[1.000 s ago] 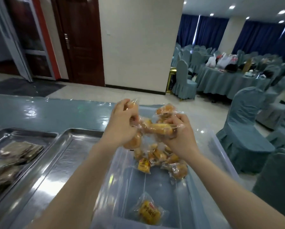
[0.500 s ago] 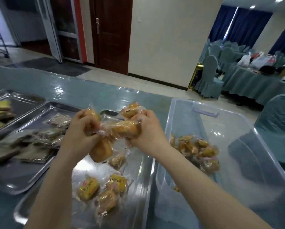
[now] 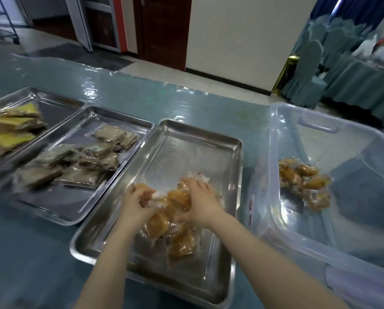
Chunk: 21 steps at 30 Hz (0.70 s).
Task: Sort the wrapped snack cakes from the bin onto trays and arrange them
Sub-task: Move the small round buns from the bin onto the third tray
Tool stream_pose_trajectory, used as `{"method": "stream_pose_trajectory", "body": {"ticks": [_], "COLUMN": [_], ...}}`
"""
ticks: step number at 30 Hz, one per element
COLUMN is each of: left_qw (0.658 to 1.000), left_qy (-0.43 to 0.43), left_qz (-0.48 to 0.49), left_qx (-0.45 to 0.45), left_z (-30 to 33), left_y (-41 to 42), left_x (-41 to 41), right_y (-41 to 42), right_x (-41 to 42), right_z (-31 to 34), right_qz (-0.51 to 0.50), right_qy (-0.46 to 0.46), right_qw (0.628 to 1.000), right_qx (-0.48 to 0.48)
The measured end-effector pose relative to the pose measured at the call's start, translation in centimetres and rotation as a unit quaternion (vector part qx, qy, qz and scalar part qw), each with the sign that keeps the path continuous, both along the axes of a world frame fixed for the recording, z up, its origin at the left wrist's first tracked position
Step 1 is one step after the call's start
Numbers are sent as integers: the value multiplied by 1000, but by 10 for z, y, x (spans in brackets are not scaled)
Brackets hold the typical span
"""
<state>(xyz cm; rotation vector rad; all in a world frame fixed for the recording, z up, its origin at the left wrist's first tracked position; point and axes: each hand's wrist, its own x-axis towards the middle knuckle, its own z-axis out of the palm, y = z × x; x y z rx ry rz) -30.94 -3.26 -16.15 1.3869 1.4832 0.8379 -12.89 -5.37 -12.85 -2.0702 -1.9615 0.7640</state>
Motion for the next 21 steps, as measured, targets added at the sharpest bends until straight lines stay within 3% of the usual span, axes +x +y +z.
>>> {"method": "stream_pose_trajectory", "body": {"ticks": [4, 7, 11, 14, 21], "left_qw": [991, 990, 993, 994, 984], "left_qy": [67, 40, -37, -26, -57], "left_qz": [-89, -111, -108, -101, -112], "left_qx": [-72, -71, -25, 22, 130], "left_z": [-12, -6, 18, 39, 95], "left_y": [-3, -4, 3, 9, 13], "left_x": [-8, -12, -13, -10, 17], "right_y": [-6, 0, 6, 8, -4], "right_x": [-2, -3, -6, -7, 19], "right_z": [-20, -14, 11, 39, 106], "right_qz": [-29, -49, -49, -34, 11], "right_qy": [40, 69, 56, 76, 20], "right_qw": [998, 996, 994, 988, 952], "right_qx": [-26, 23, 79, 129, 306]}}
